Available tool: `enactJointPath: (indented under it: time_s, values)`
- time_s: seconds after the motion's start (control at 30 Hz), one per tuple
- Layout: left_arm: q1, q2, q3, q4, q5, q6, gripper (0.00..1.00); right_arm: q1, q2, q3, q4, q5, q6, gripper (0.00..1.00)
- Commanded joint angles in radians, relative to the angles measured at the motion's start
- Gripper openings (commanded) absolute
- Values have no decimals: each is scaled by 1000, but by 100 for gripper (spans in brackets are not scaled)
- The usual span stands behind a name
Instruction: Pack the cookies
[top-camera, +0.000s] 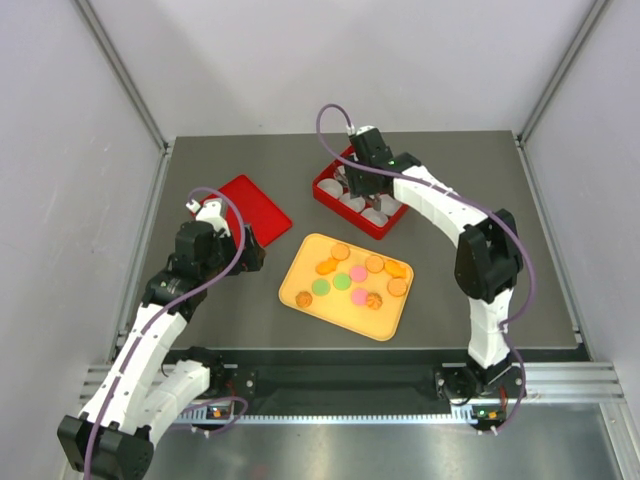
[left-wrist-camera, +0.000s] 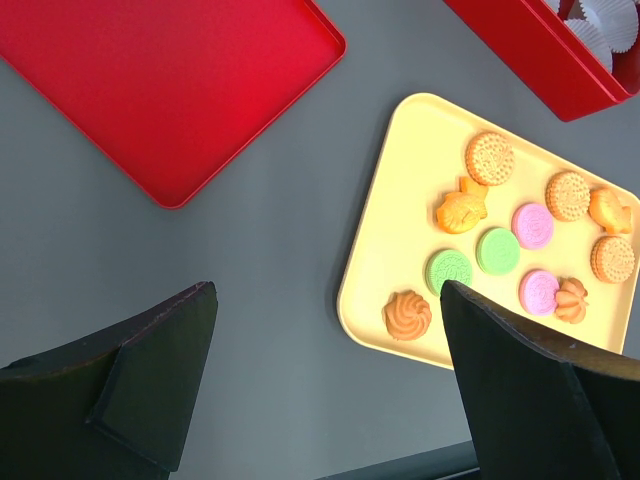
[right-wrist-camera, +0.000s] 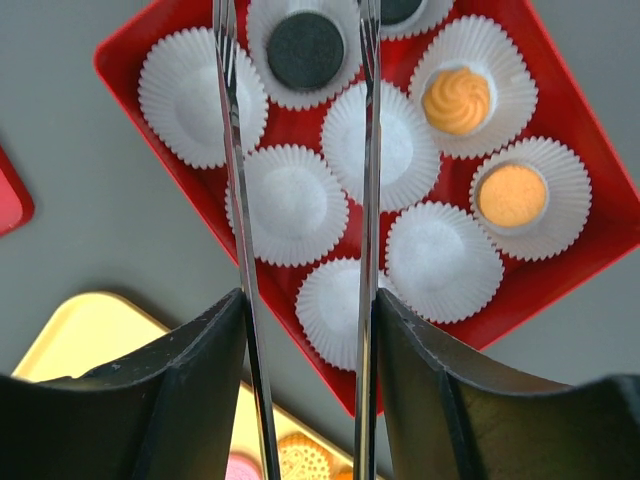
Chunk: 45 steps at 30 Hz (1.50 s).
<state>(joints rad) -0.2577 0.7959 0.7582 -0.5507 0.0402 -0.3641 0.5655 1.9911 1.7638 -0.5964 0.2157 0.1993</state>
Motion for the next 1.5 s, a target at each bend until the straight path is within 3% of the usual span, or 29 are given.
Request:
enactJointPath:
  time_s: [0.0, 0.27, 0.43, 0.7, 0.97, 1.47]
  values:
    - [-2, -12, -3, 23, 3, 11, 98, -15, -35, 71, 21, 19, -18, 52]
    - [-2, -20, -2, 24, 6, 11, 98, -10, -273, -45, -22, 30, 2, 51]
    - [-2, -27, 1, 26, 20, 11, 98, 63, -587, -341, -26, 33, 41, 51]
    - [-2, -32, 3, 29, 29, 11, 98, 256, -972, -694, -210, 47, 179, 50]
    - [-2, -44, 0, 28, 10, 11, 98, 382, -1068, -817, -322, -7, 270, 50]
    - [-2, -38, 0, 25, 10, 14, 98, 484, -1014, -882, -355, 43, 321, 50]
